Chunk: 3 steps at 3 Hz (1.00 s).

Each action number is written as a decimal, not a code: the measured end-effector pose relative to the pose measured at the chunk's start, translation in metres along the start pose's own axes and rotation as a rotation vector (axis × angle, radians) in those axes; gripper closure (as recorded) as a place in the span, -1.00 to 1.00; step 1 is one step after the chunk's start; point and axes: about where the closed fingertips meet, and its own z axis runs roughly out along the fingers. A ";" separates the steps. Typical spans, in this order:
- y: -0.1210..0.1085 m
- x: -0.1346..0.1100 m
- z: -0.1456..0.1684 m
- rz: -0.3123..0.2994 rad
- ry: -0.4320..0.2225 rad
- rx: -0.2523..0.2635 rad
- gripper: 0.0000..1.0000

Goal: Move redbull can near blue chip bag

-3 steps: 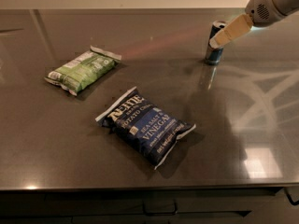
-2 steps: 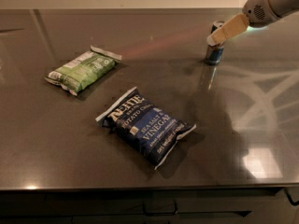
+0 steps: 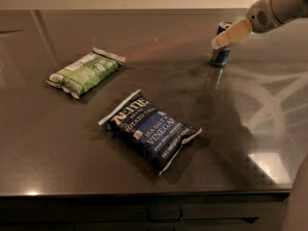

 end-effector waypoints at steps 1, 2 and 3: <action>-0.004 0.007 0.005 0.017 0.017 -0.013 -0.62; -0.005 0.007 0.007 0.021 0.020 -0.024 -0.16; -0.004 0.002 0.008 0.017 0.011 -0.037 0.30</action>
Offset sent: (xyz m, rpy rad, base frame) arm 0.0053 -0.0113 -0.0012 0.0136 0.0373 0.0010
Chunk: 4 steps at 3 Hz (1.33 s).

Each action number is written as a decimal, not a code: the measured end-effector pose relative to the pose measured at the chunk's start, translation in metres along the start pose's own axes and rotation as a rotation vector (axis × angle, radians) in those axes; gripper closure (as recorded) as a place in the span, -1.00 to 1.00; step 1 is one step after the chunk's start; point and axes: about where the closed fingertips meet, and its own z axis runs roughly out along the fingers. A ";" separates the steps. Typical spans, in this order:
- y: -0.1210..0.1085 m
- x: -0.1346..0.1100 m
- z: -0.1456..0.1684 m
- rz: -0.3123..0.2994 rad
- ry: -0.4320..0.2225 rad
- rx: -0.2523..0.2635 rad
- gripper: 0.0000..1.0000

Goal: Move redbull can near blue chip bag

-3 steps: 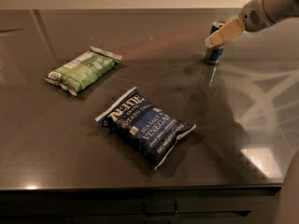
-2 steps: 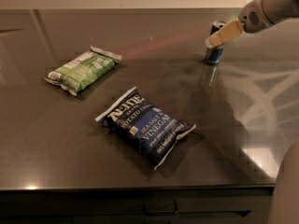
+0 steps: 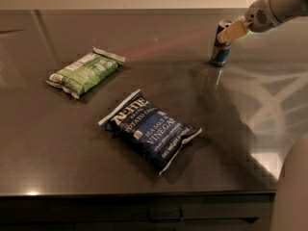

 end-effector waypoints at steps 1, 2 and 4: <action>0.005 -0.004 -0.002 -0.011 -0.006 -0.016 0.74; 0.026 -0.010 -0.011 -0.044 -0.005 -0.064 1.00; 0.111 -0.005 -0.042 -0.156 0.039 -0.253 1.00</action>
Offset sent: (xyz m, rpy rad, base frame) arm -0.0556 0.0366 0.0390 0.0127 0.0113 0.1685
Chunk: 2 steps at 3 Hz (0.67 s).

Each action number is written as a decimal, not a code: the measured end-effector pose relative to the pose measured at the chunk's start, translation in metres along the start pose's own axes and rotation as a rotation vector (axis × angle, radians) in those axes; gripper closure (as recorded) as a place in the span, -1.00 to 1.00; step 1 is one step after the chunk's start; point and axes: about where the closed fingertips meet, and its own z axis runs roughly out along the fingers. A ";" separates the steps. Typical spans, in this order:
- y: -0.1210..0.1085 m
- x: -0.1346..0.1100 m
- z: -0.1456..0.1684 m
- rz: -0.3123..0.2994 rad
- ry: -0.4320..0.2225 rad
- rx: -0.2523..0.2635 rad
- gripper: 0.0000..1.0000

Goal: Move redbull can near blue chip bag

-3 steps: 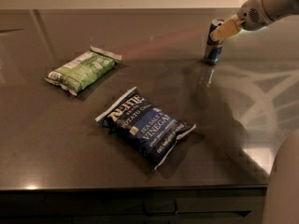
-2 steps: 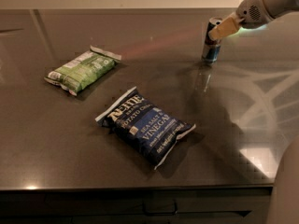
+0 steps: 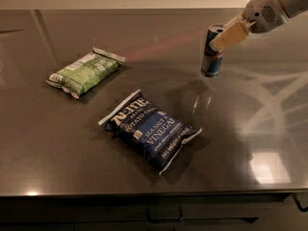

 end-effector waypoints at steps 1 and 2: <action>0.041 0.005 -0.001 -0.065 0.021 -0.076 1.00; 0.074 0.012 0.003 -0.134 0.029 -0.134 1.00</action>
Offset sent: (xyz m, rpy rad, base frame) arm -0.1079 0.0429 -0.0145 -0.0281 0.0037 0.2943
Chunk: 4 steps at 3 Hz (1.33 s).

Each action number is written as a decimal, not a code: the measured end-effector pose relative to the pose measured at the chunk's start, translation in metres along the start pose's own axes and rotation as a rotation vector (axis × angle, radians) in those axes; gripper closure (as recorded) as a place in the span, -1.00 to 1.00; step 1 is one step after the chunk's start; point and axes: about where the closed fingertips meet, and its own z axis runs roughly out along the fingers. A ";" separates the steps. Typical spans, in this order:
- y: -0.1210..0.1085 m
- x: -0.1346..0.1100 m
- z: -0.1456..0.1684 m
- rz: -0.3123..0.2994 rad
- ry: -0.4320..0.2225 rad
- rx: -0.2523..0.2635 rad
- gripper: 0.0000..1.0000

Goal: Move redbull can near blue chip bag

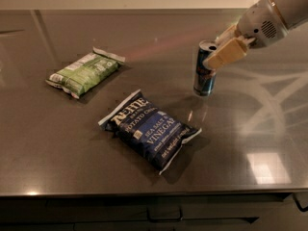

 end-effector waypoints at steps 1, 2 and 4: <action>0.020 0.001 0.013 -0.059 0.000 -0.045 1.00; 0.033 -0.005 0.026 -0.114 -0.009 -0.085 1.00; 0.051 -0.014 0.043 -0.194 -0.021 -0.129 0.68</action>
Offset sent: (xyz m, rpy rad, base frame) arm -0.0381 0.0463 -0.0191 0.0179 -0.0347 0.2189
